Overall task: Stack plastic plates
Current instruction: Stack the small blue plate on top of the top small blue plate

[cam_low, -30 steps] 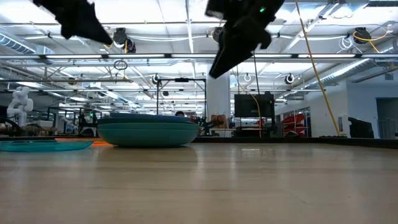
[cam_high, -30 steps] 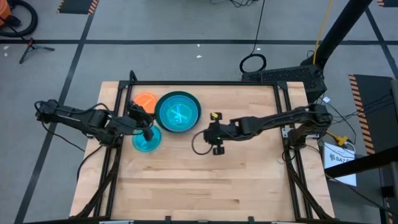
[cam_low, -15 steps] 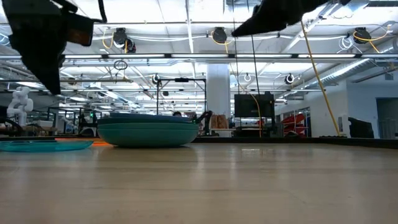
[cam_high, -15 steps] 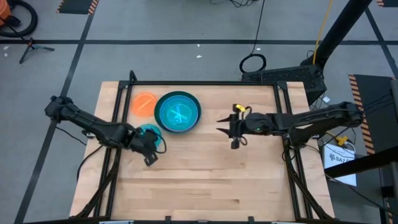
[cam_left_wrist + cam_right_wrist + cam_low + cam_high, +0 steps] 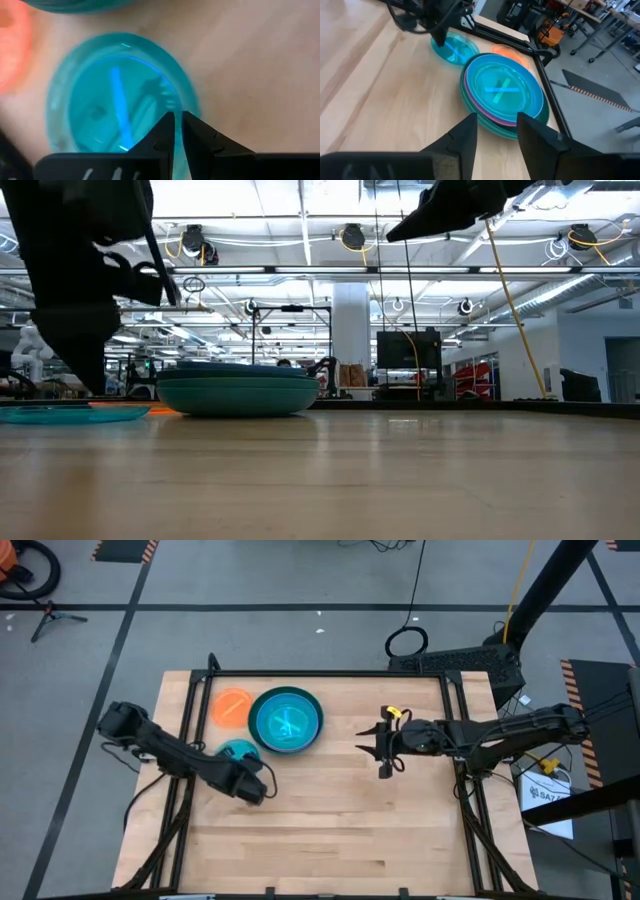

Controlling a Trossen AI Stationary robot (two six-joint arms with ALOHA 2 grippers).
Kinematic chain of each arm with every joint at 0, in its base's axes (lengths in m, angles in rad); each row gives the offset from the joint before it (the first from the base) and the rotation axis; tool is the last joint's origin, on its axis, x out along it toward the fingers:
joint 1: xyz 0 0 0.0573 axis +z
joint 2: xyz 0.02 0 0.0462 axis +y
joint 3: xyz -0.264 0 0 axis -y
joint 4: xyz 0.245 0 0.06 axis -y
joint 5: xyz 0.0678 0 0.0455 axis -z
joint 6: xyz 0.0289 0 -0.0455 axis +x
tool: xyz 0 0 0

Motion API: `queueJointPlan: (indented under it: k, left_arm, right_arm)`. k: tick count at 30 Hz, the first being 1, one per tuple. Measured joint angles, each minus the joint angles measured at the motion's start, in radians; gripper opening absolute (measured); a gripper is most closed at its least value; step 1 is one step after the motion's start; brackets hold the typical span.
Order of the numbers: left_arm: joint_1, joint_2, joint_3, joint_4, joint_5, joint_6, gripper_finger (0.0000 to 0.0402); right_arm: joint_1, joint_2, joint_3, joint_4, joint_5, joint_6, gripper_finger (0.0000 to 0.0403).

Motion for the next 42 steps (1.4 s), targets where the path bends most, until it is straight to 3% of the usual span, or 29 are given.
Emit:
queueJointPlan:
  k: [8, 19, 25, 29, 32, 37, 42]
  left_arm:
    - [0.001, 0.125, 0.000, 0.011, -0.028, -0.007, 0.0042]
    - [0.006, 0.153, 0.091, 0.113, 0.211, 0.145, 0.0042]
    - [0.002, 0.151, 0.231, 0.181, 0.329, 0.309, 0.0042]
    - [-0.041, 0.141, 0.310, 0.167, 0.396, 0.541, 0.0042]
    - [-0.066, 0.111, 0.307, 0.124, 0.399, 0.663, 0.0042]
    - [-0.019, 0.028, 0.257, -0.025, 0.311, 0.657, 0.0042]
    - [0.062, -0.101, 0.148, -0.006, 0.302, 0.671, 0.0042]
  right_arm:
    - [0.000, 0.000, 0.000, 0.000, -0.001, 0.002, 0.0132]
    - [0.000, 0.000, 0.000, -0.002, 0.000, 0.000, 0.0132]
    - [0.000, 0.000, 0.000, -0.007, 0.000, 0.000, 0.0132]
    - [0.000, 0.000, 0.000, -0.015, 0.000, 0.001, 0.0132]
    - [0.000, 0.000, 0.000, -0.023, 0.000, 0.014, 0.0132]
    - [0.000, 0.001, 0.000, -0.047, 0.000, 0.022, 0.0132]
    - [0.000, 0.001, 0.000, -0.046, 0.000, 0.022, 0.0132]
